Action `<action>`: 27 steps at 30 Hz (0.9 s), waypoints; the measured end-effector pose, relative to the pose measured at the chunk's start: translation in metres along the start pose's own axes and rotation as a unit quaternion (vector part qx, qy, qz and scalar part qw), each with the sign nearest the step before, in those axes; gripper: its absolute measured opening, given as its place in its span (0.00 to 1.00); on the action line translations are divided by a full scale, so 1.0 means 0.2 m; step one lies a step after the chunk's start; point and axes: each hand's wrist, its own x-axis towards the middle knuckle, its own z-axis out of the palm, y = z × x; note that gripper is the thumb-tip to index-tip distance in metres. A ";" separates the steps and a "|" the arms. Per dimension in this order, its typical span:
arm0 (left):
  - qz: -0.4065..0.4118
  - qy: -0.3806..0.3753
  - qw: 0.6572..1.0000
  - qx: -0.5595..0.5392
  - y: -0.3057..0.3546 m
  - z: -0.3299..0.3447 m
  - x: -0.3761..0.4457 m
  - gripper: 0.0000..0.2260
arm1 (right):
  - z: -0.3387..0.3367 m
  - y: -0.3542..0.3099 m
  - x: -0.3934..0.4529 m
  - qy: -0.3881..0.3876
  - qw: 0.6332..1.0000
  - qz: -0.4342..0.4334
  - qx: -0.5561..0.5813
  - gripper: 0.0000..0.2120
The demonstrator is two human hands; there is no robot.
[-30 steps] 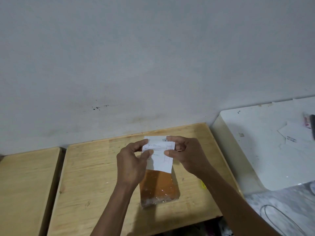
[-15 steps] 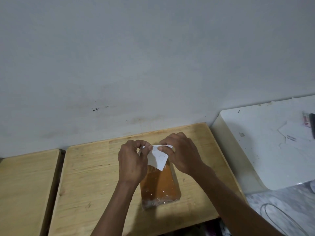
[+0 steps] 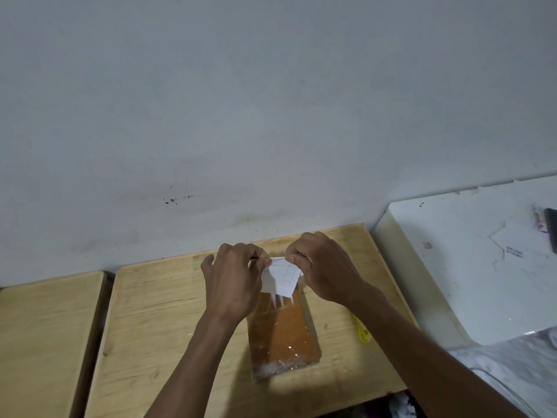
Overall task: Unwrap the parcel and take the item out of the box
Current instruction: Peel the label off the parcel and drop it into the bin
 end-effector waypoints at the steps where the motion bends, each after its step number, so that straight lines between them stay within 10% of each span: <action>1: 0.009 0.010 1.000 -0.023 0.00 0.00 0.01 0.09 | -0.01 0.00 0.00 0.015 0.999 0.013 0.033 0.08; 11: -0.100 0.079 0.973 -0.195 -0.11 -0.13 0.09 0.06 | -0.22 0.23 -0.05 0.266 0.870 0.272 0.313 0.06; 20: -0.020 0.001 0.992 -0.123 0.05 -0.04 0.12 0.06 | -0.20 -0.09 0.05 0.095 0.976 0.075 0.179 0.04; 27: 0.037 0.009 0.992 -0.116 0.12 -0.06 0.09 0.06 | -0.12 -0.05 0.07 0.075 0.982 0.064 0.159 0.06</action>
